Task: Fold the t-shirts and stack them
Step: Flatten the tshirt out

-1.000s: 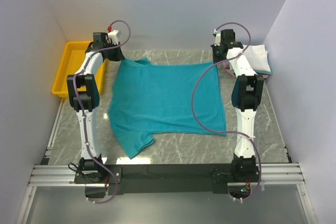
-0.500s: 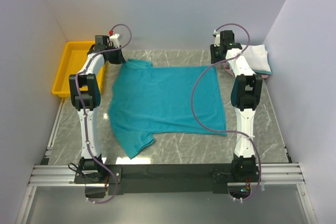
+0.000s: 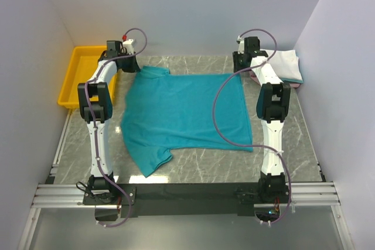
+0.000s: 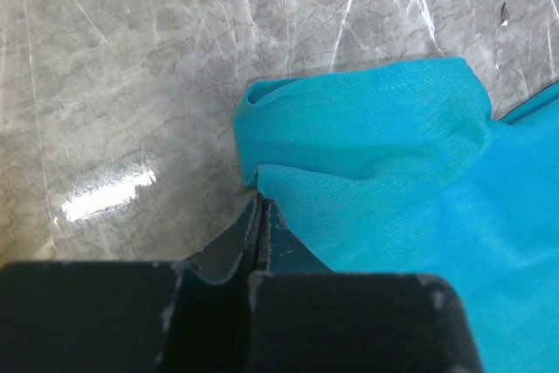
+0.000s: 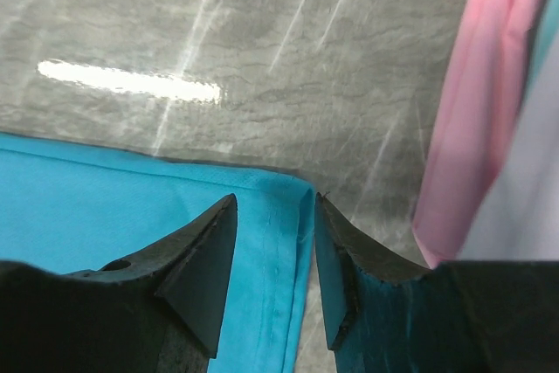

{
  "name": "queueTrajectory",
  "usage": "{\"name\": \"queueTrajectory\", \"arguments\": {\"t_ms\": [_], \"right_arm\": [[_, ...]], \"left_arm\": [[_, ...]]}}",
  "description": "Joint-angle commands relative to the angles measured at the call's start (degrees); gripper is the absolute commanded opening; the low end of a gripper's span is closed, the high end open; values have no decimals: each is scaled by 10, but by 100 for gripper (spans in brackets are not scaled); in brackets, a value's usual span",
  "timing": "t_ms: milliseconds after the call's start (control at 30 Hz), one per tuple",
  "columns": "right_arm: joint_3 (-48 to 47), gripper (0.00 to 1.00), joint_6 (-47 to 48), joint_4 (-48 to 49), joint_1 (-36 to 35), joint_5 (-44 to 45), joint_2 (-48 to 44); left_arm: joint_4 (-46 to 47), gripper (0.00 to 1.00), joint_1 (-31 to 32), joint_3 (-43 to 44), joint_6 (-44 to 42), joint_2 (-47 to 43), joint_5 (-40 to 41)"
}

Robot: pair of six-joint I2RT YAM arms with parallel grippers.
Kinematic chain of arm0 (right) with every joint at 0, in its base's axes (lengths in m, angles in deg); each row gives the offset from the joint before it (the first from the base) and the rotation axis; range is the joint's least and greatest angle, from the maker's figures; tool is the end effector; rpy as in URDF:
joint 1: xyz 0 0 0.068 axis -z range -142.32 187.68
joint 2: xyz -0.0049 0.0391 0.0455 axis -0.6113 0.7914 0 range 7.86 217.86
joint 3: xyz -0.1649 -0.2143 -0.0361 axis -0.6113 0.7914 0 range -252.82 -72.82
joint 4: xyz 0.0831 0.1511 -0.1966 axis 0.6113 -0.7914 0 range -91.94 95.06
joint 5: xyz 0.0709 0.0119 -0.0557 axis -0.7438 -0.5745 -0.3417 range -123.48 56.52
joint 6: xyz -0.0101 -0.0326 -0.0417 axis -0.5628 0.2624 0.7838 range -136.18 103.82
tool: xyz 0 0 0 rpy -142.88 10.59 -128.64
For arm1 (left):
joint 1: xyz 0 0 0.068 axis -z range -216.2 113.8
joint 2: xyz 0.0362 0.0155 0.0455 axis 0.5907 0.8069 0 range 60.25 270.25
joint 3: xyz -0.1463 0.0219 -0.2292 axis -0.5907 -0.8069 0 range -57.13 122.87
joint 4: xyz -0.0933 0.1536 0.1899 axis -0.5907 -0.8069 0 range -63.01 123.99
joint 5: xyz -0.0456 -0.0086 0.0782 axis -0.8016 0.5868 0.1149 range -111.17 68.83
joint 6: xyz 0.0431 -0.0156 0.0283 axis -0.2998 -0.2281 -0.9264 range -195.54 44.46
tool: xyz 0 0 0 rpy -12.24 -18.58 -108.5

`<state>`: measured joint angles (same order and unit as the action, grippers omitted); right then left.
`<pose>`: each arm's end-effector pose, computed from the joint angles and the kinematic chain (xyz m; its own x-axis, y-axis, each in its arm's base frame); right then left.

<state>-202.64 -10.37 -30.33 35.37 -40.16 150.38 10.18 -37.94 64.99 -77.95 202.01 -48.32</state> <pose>0.5542 0.0265 0.1975 -0.7278 -0.1300 -0.6734 -0.1923 0.9812 0.0185 0.5553 0.0007 0.1785 -0.6739 0.0171 -0.7387 0.3329 0.8995 -0.2828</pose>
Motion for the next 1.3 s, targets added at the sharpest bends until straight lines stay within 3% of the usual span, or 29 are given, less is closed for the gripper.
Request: {"name": "queueTrajectory", "arguments": {"t_ms": [0, 367, 533, 700, 1033, 1267], "right_arm": [[-25, 48, 1, 14, 5, 2, 20], [-19, 47, -22, 37, -2, 33, 27], [-18, 27, -18, 35, -2, 26, 27], [-18, 0, -10, 28, -2, 7, 18], [-1, 0, -10, 45, 13, -11, -45], [16, 0, -7, 32, 20, -33, -88]], "left_arm": [[15, 0, 1, 25, -8, 2, -8], [21, 0, 2, 29, 2, 11, -11], [17, 0, 2, 35, 1, 14, -9], [17, 0, 2, 35, 0, 13, -5], [22, 0, 0, 29, 0, -4, -6], [44, 0, -7, -21, -7, -64, -30]]}}
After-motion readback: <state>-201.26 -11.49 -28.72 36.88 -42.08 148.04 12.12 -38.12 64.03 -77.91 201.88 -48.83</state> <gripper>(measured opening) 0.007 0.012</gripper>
